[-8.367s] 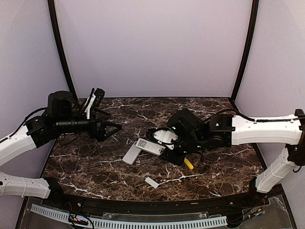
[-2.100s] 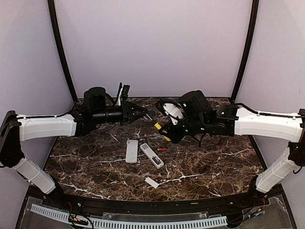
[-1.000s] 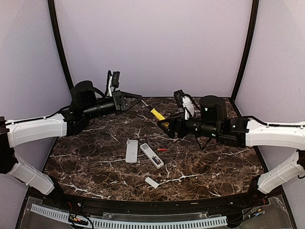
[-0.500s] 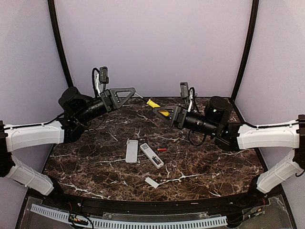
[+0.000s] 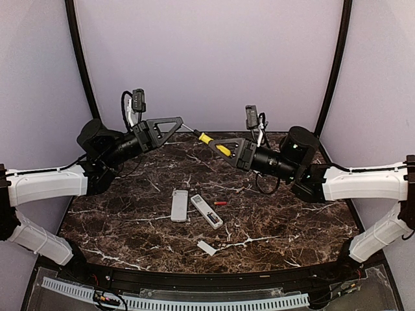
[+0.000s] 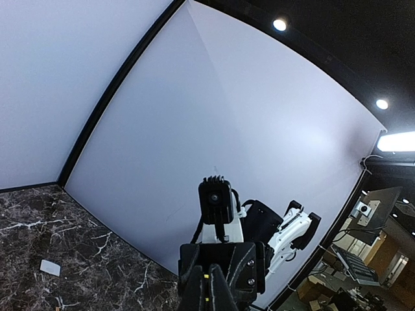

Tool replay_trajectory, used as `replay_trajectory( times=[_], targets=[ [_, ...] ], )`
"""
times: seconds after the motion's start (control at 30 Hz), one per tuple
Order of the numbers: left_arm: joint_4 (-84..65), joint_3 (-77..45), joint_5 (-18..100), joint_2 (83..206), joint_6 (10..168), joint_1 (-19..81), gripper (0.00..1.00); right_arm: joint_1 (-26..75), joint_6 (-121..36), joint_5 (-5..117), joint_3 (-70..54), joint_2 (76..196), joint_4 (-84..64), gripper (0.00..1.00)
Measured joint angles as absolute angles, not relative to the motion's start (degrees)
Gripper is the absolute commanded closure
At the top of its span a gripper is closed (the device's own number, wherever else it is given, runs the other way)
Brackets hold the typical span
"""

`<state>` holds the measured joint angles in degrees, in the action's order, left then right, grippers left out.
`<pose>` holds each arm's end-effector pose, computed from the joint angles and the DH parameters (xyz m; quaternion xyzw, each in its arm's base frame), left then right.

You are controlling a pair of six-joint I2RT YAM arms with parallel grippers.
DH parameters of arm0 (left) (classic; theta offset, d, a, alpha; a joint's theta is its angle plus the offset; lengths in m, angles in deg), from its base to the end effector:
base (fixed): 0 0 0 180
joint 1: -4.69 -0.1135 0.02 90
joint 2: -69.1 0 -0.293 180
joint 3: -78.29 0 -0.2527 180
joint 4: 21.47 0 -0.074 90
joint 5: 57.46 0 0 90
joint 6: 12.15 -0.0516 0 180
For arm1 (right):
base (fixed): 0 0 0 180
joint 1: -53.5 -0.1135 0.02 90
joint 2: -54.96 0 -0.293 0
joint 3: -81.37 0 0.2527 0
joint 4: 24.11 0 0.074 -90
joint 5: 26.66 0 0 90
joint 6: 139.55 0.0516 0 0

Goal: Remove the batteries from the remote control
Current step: Pass from the left arm to the right

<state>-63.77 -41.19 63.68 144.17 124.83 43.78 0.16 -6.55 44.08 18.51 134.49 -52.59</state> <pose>0.2111 -0.2059 0.3881 0.1950 0.5126 -0.6642 0.5081 0.1828 0.2740 0.3542 -0.1853 0.6075 0.6405 0.4317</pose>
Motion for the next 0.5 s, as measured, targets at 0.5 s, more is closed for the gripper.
replay_trajectory(
  times=[0.5],
  targets=[
    [-67.44, -41.95, 63.83, 144.43, 125.92, 43.78, 1.00, 0.16, -5.63, 42.50, 17.75, 135.04, -53.60, 0.74]
  ],
)
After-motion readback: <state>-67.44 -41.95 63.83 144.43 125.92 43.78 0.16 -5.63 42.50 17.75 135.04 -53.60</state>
